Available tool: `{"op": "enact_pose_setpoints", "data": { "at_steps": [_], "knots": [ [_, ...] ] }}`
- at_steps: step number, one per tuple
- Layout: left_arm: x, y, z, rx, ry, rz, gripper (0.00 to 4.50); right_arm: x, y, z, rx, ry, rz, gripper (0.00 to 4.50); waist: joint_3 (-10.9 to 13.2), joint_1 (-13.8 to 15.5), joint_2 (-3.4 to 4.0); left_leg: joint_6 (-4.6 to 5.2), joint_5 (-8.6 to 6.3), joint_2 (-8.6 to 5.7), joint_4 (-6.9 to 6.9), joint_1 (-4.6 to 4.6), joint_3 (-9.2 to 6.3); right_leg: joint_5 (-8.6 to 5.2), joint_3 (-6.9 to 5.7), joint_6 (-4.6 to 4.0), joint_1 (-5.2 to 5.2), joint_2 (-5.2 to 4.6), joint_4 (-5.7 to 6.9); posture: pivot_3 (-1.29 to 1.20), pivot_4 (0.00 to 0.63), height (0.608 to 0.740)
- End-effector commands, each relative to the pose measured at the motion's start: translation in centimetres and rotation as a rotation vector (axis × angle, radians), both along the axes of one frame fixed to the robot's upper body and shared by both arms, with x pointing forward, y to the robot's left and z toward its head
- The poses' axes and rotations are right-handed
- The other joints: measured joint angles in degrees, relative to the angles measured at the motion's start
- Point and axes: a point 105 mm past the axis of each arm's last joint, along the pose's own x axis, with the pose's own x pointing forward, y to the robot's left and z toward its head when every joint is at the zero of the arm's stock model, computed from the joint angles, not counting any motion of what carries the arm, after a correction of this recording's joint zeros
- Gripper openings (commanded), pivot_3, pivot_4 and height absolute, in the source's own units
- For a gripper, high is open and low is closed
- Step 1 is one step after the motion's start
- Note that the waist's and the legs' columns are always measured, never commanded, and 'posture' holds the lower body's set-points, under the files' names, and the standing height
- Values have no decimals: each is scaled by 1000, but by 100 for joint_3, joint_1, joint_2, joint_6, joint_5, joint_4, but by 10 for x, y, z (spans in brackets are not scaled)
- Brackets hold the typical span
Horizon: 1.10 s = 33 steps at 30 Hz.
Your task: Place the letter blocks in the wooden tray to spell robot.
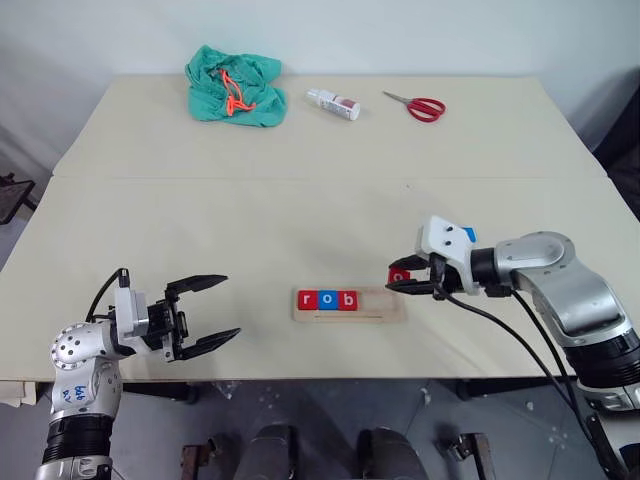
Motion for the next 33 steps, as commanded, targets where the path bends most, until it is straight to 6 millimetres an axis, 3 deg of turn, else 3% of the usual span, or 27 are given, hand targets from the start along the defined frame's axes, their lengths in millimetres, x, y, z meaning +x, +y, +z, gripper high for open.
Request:
{"op": "enact_pose_setpoints", "data": {
  "at_steps": [1, 14, 30, 33],
  "knots": [
    [-5, 0, 4, 4, -34, 8, 4500, -5, 9, 6, -16, -30, 62, 1413, 0, -12, 0, 0, 0, 1, -1, 0, 1, 0, 0, 0, -2, 1, 0, 0, 150, 740],
    [-9, -1, 3, 6, -27, 12, 4500, -3, 43, -5, -37, -37, 163, 1413, 0, -19, 0, -1, 0, 4, -1, 0, 3, 0, 0, 0, -6, 3, 2, 0, 150, 740],
    [-10, -1, 2, 8, -26, 20, 4500, -1, 46, -9, -58, -34, 188, 1413, 0, -18, 0, 0, 0, 2, -2, 0, 1, 0, -1, 0, -7, 2, 3, 0, 150, 740],
    [-10, -1, 2, 6, -27, 22, 4500, -4, 47, -11, -61, -24, 192, 2506, 0, -17, 0, -1, 0, 2, -1, 0, 1, 0, -1, 0, -6, 2, 3, 0, 150, 740]
  ]
}}
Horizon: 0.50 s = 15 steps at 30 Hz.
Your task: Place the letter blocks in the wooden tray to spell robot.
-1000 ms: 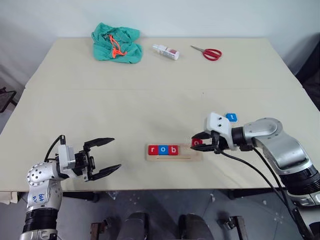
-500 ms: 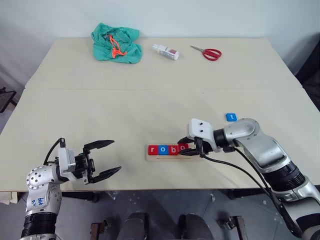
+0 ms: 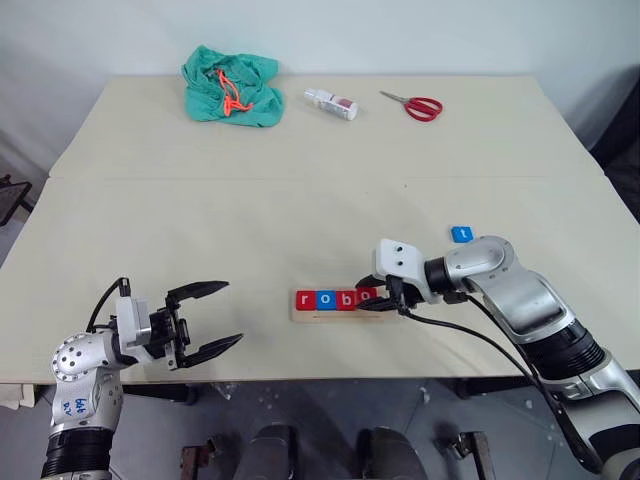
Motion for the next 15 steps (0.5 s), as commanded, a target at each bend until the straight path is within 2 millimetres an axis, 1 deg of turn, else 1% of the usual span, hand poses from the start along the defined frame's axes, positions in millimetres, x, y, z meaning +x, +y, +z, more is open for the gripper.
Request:
{"op": "enact_pose_setpoints", "data": {
  "at_steps": [1, 5, 6, 12, 15],
  "knots": [
    [-2, 0, 6, 6, -36, -1, 4500, -5, 5, 6, 2, -21, 35, 2838, 0, -2, 0, 0, 0, 0, 0, 0, 0, 0, 0, 0, 0, 0, 0, 0, 150, 740],
    [0, -1, 6, 3, -36, 0, 4500, -3, 4, 10, 17, -35, 5, 4253, 0, -3, 0, 0, 0, 0, 0, 0, 0, 0, 0, 0, -1, 0, 0, 0, 150, 740],
    [0, -2, 6, 3, -36, 0, 4500, -4, 3, 11, 20, -35, 0, 4477, 0, -2, 0, 0, 0, 0, 0, 0, 0, 0, 0, 0, 0, 0, 0, 0, 150, 740],
    [2, -4, 5, -2, -31, -7, 4500, -10, -3, 16, 41, -31, -36, 4477, 0, 5, 0, 0, 0, 0, 0, 0, 0, 0, 0, 0, 0, 0, 0, 0, 150, 740],
    [6, -5, 6, -4, -34, -10, 4500, -7, -9, 21, 74, -40, -94, 4477, 0, 8, 0, 0, 0, 0, 0, 0, 0, 0, 0, 0, 0, 0, 0, 0, 150, 740]
  ]
}}
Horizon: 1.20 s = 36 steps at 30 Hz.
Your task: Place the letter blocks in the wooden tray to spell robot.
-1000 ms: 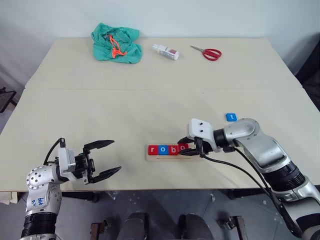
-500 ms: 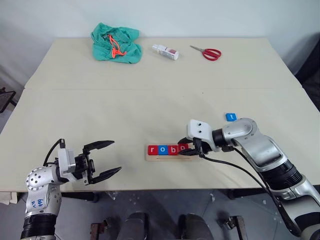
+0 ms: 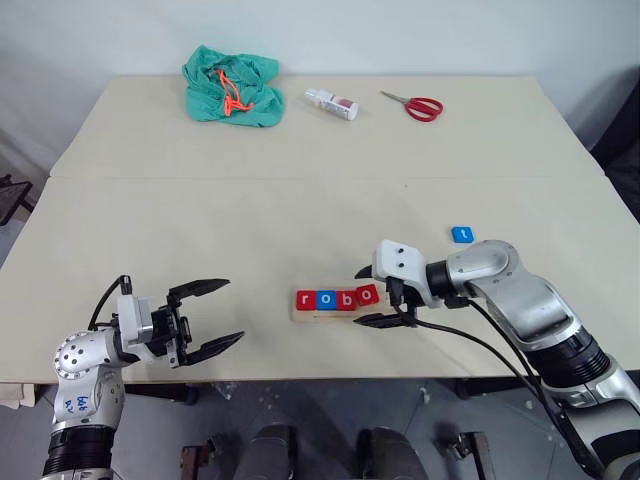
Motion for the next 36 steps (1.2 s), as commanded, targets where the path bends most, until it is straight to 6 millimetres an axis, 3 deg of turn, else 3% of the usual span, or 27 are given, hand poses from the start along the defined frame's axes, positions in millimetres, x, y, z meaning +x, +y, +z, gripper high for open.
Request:
{"op": "enact_pose_setpoints", "data": {
  "at_steps": [1, 3, 6, 17, 29, 36],
  "knots": [
    [3, -3, 3, 1, -21, -6, 4500, 1, -8, 18, 60, -51, -45, 4477, 0, 5, 0, 0, 0, 0, 0, 0, 0, 0, 0, 0, 0, 0, 0, 0, 150, 740],
    [4, -4, 2, 1, -20, -10, 4500, 0, -12, 20, 72, -48, -50, 4477, 0, 1, 0, 0, 0, -1, 0, 0, 1, 0, 1, 0, 0, -1, 0, 0, 150, 740],
    [5, -5, 2, -5, -23, -17, 4500, 8, -17, 20, 67, -68, -82, 3856, 0, -4, 0, 0, 0, 0, 0, 0, 2, 0, 0, 0, 0, 1, 0, 0, 150, 740],
    [1, -4, 2, -3, -22, -9, 4500, 29, -21, 13, 54, -118, -85, 42, 0, -10, 0, 0, 0, 1, -1, 0, 4, 0, 0, 0, -2, 1, 1, 0, 150, 740],
    [-2, -3, 0, -3, -16, 11, 4500, 15, -14, -2, 37, -51, -30, 42, 0, -6, 0, 0, 0, 1, -1, 0, 3, 0, 0, 0, -2, 0, 1, 0, 150, 740],
    [1, -5, 1, -4, -19, 8, 4500, 14, -16, 6, 45, -70, -50, 42, 0, -2, 0, 0, 0, 1, -1, 0, 3, 0, 0, 0, -2, 0, 1, 0, 150, 740]
  ]
}}
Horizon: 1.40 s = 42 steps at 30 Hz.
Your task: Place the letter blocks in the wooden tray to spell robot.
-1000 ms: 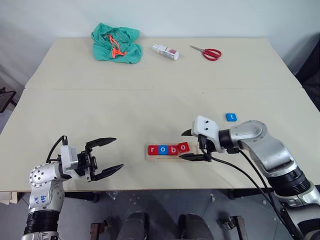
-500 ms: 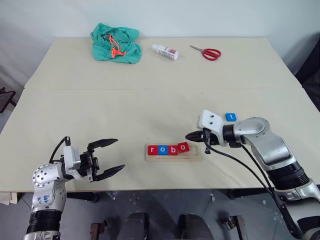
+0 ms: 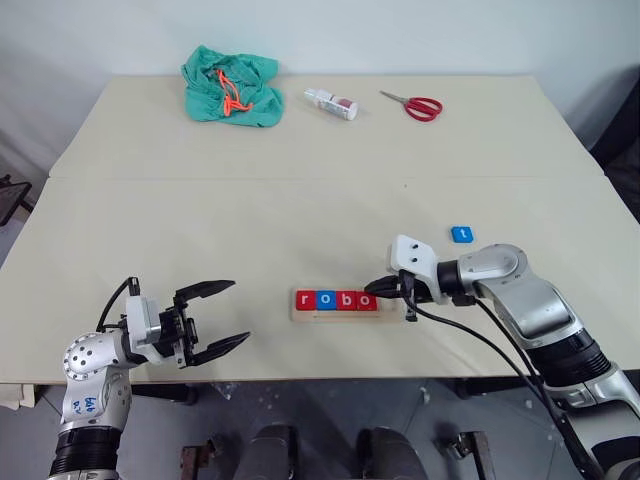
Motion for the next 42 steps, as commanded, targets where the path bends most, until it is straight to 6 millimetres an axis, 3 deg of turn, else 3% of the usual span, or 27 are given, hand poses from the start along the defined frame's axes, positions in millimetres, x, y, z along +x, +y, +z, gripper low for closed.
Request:
{"op": "enact_pose_setpoints", "data": {
  "at_steps": [1, 10, 14, 20, 26, 29, 34, 40, 41, 42],
  "knots": [
    [1, 0, 5, 8, -30, 3, 4500, -2, -4, 17, 11, -50, -2, 42, 0, 4, 0, 0, 0, 0, 0, 0, 0, 0, 0, 0, 0, 0, 0, 0, 150, 740],
    [2, -3, 5, 5, -31, -12, 4500, -9, -23, 10, -49, -29, -26, 42, 0, 4, 0, 0, 0, -1, 0, 0, 1, 0, 0, 0, 1, -1, -1, 0, 150, 740],
    [1, -3, 5, 5, -33, -14, 4500, -5, -32, 20, -11, -54, -79, 42, 0, 4, 0, 0, 0, 0, -1, 0, 2, 0, 0, 0, 1, -1, -2, 0, 150, 740],
    [-1, -2, 4, 5, -32, -12, 4500, -2, -75, 33, 113, -91, -312, 42, 0, 52, -1, 1, 0, -3, 1, -1, -3, 0, -2, 0, 5, -3, -2, 0, 150, 740],
    [2, -1, 4, 6, -25, -15, 4500, -1, -125, 35, 255, -168, -676, 42, 0, 60, 0, 0, 0, -1, -1, 1, 4, 0, 0, 0, 6, -1, -3, 0, 150, 740],
    [7, -2, 5, 4, -25, -24, 4500, -1, -143, 41, 341, -237, -830, 598, 0, 29, 0, -1, 1, 2, -3, 3, 6, 0, 2, 0, 4, 2, 0, 0, 150, 740],
    [11, -4, 6, 4, -28, -42, 4500, -13, -154, 31, 373, -256, -941, 2175, 0, 31, 0, -1, 1, 0, -6, 3, 6, 0, 4, 0, 3, 1, 1, 0, 150, 740],
    [13, -5, 7, 6, -29, -57, 4500, -15, -152, 22, 414, -254, -1011, 4209, -1, 15, 1, -1, 1, -2, -4, 4, 10, 0, 9, 0, 3, 0, 3, 0, 150, 740],
    [14, -5, 7, 6, -29, -58, 4500, -13, -151, 21, 419, -252, -1014, 4492, -1, 13, 1, -1, 1, -1, -5, 6, 11, 0, 9, 0, 3, 1, 3, 0, 150, 740],
    [14, -6, 7, 7, -29, -60, 4500, -11, -150, 20, 425, -250, -1017, 4492, -1, 9, 1, -1, 1, 1, -5, 7, 10, 0, 9, 0, 3, 3, 4, 0, 150, 740]
  ]
}}
